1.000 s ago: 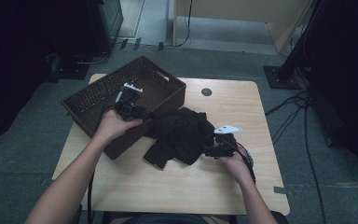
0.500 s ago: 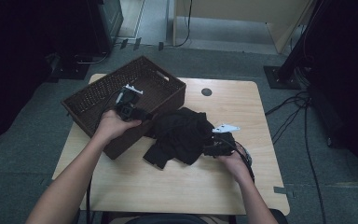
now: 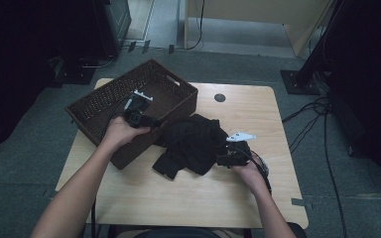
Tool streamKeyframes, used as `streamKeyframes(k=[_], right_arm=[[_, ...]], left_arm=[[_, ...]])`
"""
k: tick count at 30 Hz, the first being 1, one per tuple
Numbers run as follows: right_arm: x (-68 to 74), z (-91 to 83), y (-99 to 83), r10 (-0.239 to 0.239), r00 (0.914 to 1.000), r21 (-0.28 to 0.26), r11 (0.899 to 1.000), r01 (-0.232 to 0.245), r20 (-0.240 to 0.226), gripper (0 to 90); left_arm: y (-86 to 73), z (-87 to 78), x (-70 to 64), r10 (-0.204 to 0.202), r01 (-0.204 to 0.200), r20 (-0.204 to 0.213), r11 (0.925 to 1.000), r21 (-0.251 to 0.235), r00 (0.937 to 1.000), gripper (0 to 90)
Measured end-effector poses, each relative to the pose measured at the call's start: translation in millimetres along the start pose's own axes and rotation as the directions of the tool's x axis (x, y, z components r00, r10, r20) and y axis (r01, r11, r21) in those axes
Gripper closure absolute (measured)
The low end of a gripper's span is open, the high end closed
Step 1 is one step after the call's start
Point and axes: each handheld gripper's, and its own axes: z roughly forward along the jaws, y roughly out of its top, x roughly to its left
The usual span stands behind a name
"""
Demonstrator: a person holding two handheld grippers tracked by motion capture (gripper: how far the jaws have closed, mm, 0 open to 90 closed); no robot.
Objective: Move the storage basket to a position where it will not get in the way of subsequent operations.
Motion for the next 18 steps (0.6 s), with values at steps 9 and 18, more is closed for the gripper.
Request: streamKeyframes(k=[9,18], right_arm=[[0.6,0.6,0.2,-0.002,1.0000,-0.001,1.000,0.002,0.005,13.6],[0.5,0.6,0.3,-0.004,1.0000,0.003,1.000,0.004,0.004,13.6]], left_arm=[[0.5,1.3,-4.1,0.054,-0.054,-0.034,0.9985,0.009,0.9979,78.2],[1.3,0.9,-4.1,0.025,-0.025,-0.052,0.9997,0.008,0.9984,79.9]])
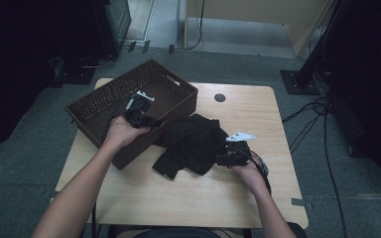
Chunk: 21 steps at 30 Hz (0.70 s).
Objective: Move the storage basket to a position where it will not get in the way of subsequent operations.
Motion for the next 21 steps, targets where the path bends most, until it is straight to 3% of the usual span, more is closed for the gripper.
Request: streamKeyframes(k=[2,10,16,21], right_arm=[[0.1,-0.1,-0.1,0.001,1.0000,-0.002,1.000,-0.001,0.002,13.6],[-0.8,-0.2,-0.2,0.000,1.0000,-0.001,1.000,0.000,-0.003,13.6],[-1.9,0.5,-0.6,0.007,0.9999,0.001,1.000,-0.007,-0.007,13.5],[-2.3,0.8,-0.7,0.011,0.9999,0.004,1.000,-0.010,-0.008,13.5]], left_arm=[[0.0,0.2,2.4,-0.018,0.018,0.009,0.9998,-0.008,0.9998,79.5],[1.6,-1.5,9.6,-0.040,0.039,-0.038,0.9990,-0.022,0.9985,80.1],[-1.9,-8.7,27.0,-0.100,0.097,-0.067,0.9941,-0.047,0.9927,79.9],[-7.5,-16.0,40.2,-0.125,0.119,-0.101,0.9905,-0.069,0.9869,79.8]])
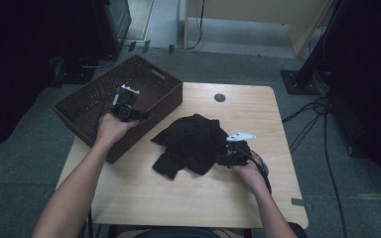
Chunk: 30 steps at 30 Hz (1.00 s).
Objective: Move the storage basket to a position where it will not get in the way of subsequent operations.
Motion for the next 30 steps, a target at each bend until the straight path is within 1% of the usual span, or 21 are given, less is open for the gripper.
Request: streamKeyframes(k=[3,4,7,9,12,15,18,19,20,22,25,26,27,30], right_arm=[[0.4,0.4,-0.2,0.000,1.0000,-0.002,1.000,0.000,0.001,13.5],[-0.1,0.7,-0.3,-0.005,1.0000,-0.004,1.000,0.005,0.001,13.4],[0.3,0.8,-0.2,0.001,1.0000,0.000,1.000,-0.001,-0.001,13.5],[0.4,1.1,-0.2,0.001,1.0000,0.000,1.000,-0.001,-0.002,13.5],[0.3,1.1,-0.8,0.001,1.0000,-0.002,1.000,-0.001,-0.002,13.4],[0.2,1.6,-0.8,0.001,1.0000,0.001,1.000,-0.001,-0.002,13.4],[0.6,1.6,-0.4,-0.001,1.0000,0.000,1.000,0.001,0.001,13.4],[0.5,1.5,-0.4,-0.003,1.0000,0.000,1.000,0.003,0.002,13.4],[0.4,1.2,-0.4,-0.003,1.0000,0.001,1.000,0.003,0.001,13.4],[0.3,1.0,-0.5,-0.004,1.0000,0.000,1.000,0.004,0.003,13.4],[0.4,0.7,-0.7,-0.007,1.0000,0.000,1.000,0.007,0.005,13.4],[0.4,0.7,-0.7,-0.007,1.0000,0.000,1.000,0.007,0.005,13.5],[0.4,0.7,-0.7,-0.008,1.0000,0.000,1.000,0.008,0.005,13.4],[0.4,1.3,-0.5,-0.005,1.0000,0.001,1.000,0.005,0.002,13.4]], left_arm=[[-2.4,-3.9,9.7,-0.035,0.035,-0.003,0.9993,-0.012,0.9994,79.6],[-3.1,-5.1,12.4,-0.037,0.036,-0.007,0.9992,-0.013,0.9993,79.5],[-4.9,-8.7,20.2,-0.049,0.049,-0.022,0.9986,-0.019,0.9985,79.6],[-6.3,-11.0,24.6,-0.047,0.046,-0.040,0.9986,-0.026,0.9981,79.7],[-6.8,-12.1,32.0,-0.079,0.077,-0.051,0.9962,-0.042,0.9956,79.8],[-2.8,-10.3,33.5,-0.093,0.091,-0.058,0.9953,-0.033,0.9940,79.7],[-0.7,-9.8,34.5,-0.093,0.091,-0.057,0.9954,-0.027,0.9940,79.2],[-0.6,-9.9,35.2,-0.084,0.083,-0.058,0.9962,-0.025,0.9948,79.3],[-0.2,-10.1,35.0,-0.076,0.075,-0.067,0.9969,-0.025,0.9949,79.5],[1.4,-9.5,34.7,-0.050,0.047,-0.096,0.9986,-0.025,0.9941,80.5],[4.7,-8.0,39.2,-0.068,0.066,-0.097,0.9974,-0.028,0.9930,80.5],[6.8,-7.2,40.8,-0.078,0.076,-0.100,0.9967,-0.028,0.9920,80.4],[8.1,-6.4,41.7,-0.080,0.078,-0.104,0.9965,-0.030,0.9913,80.4],[14.8,-2.4,45.4,-0.106,0.102,-0.120,0.9940,-0.039,0.9871,80.4]])
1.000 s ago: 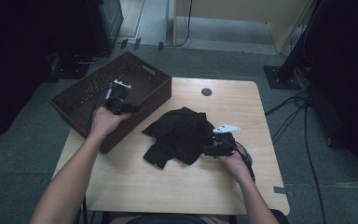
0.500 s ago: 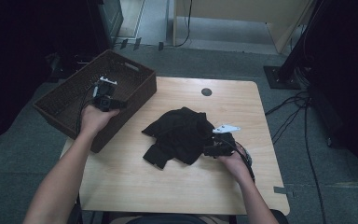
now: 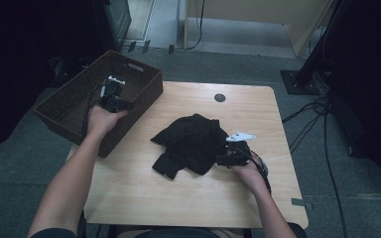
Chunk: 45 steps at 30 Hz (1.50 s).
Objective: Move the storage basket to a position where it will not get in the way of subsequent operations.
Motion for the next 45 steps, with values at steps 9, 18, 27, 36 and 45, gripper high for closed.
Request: streamKeyframes(k=[9,18,27,36,45], right_arm=[[0.0,0.0,0.0,-0.001,1.0000,0.000,1.000,0.001,-0.001,13.5],[0.4,0.3,0.2,0.001,1.0000,0.001,1.000,-0.001,0.000,13.5],[0.9,-0.2,0.4,-0.005,1.0000,0.002,1.000,0.005,0.002,13.6],[1.4,1.0,0.8,-0.001,1.0000,0.001,1.000,0.001,0.000,13.6],[1.9,0.8,0.8,-0.003,1.0000,0.003,1.000,0.003,0.001,13.6]], left_arm=[[7.1,4.3,4.0,-0.031,0.031,-0.009,0.9995,-0.003,0.9995,78.1],[4.6,-14.4,4.4,0.004,-0.004,0.045,1.0000,-0.003,0.9990,66.3],[-10.6,-51.9,12.9,-0.002,0.007,0.083,0.9975,-0.070,0.9966,73.2],[-24.6,-59.8,23.9,-0.016,0.017,0.047,0.9994,-0.031,0.9988,87.6],[-32.2,-53.9,19.3,-0.010,0.010,0.041,0.9997,-0.021,0.9991,90.0]])
